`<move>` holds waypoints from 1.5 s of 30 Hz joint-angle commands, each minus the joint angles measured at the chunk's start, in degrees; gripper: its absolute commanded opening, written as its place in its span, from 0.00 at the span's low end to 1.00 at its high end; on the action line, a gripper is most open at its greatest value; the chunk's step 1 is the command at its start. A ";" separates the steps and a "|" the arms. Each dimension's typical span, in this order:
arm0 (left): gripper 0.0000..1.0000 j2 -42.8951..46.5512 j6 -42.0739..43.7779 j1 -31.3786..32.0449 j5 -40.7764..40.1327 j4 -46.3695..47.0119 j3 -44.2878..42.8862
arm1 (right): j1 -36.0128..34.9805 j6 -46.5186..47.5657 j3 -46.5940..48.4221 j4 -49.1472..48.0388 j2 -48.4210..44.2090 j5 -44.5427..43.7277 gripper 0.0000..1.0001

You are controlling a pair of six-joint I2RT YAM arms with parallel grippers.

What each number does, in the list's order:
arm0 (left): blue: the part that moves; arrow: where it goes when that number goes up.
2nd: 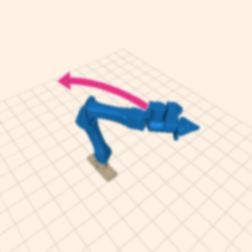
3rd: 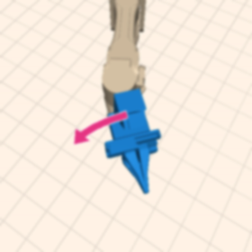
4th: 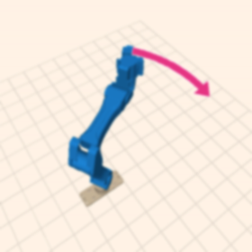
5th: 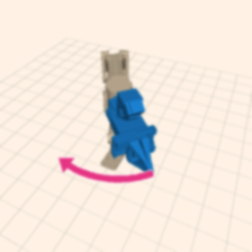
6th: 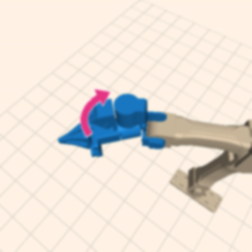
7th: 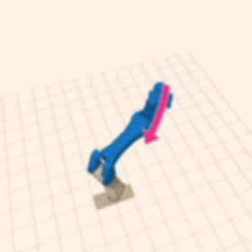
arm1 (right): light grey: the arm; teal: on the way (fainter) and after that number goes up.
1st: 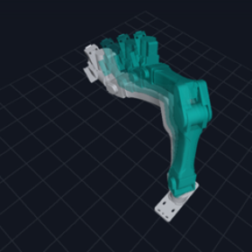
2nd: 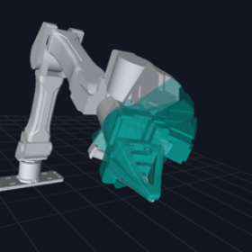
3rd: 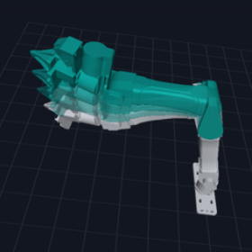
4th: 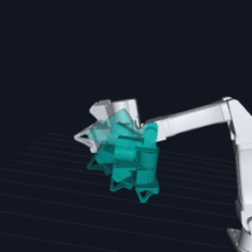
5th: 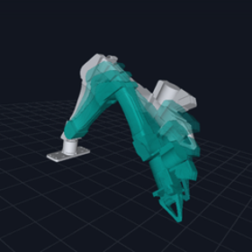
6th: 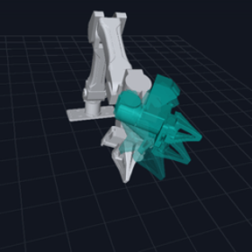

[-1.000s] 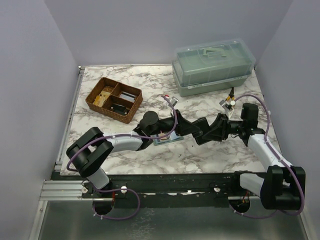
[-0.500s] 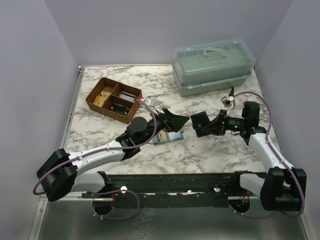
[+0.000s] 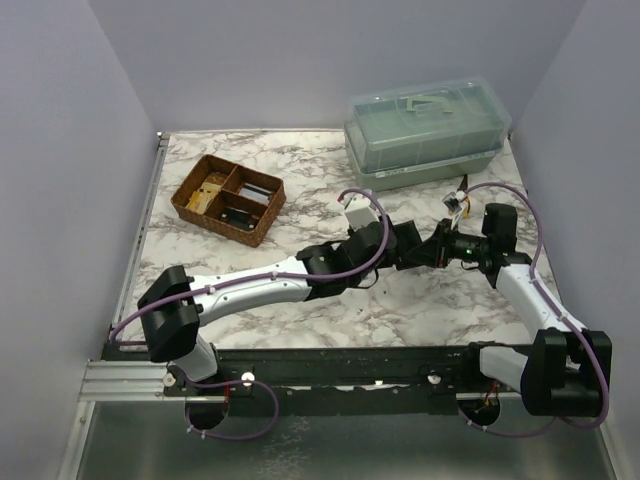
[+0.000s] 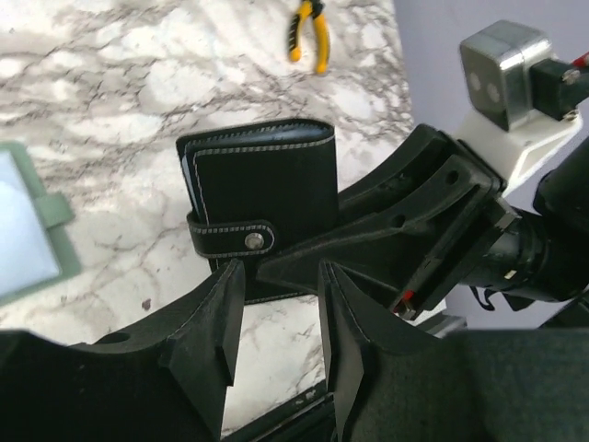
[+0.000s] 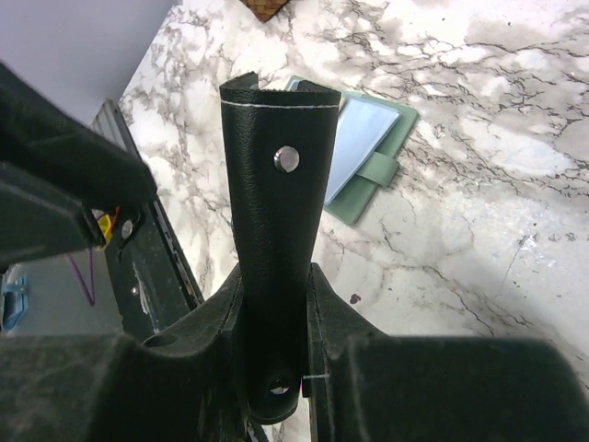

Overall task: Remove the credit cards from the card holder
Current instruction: Open the card holder.

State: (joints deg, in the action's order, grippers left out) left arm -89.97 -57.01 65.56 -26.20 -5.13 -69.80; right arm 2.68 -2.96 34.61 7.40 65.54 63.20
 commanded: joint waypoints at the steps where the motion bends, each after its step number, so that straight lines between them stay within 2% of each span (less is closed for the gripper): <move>1: 0.42 -3.94 -6.88 2.41 -10.38 -14.06 -5.91 | 0.04 0.23 1.74 0.69 0.49 -1.28 0.00; 13: 0.44 -14.48 -5.50 2.71 -12.83 -20.93 -18.06 | 0.00 0.32 1.60 0.86 0.10 -0.99 0.00; 21: 0.46 -17.15 -5.14 2.60 -13.86 -22.28 -21.19 | -0.03 0.50 1.59 0.95 0.08 -0.34 0.00; 26: 0.45 -20.22 -4.89 2.55 -15.46 -26.48 -25.18 | 0.04 0.59 1.48 1.04 -0.19 0.24 0.00; 29: 0.38 -21.83 -5.62 2.47 -16.36 -30.09 -27.04 | 0.02 0.59 1.43 0.80 -0.69 0.81 0.00; 33: 0.13 -21.88 -6.16 2.46 -17.41 -31.76 -26.92 | 0.00 0.72 1.41 0.78 -0.70 0.64 0.00; 36: 0.00 -21.43 -6.07 2.47 -18.43 -32.62 -26.46 | 0.04 0.85 1.50 0.86 -0.68 0.62 0.00; 45: 0.00 -16.11 -5.33 2.20 -21.29 -33.02 -21.80 | 0.04 1.80 2.08 1.65 -0.71 -2.75 0.00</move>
State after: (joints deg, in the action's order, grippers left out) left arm -109.45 -63.68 68.86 -41.67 -32.69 -94.91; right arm 2.61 -2.00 34.61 8.78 66.00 59.79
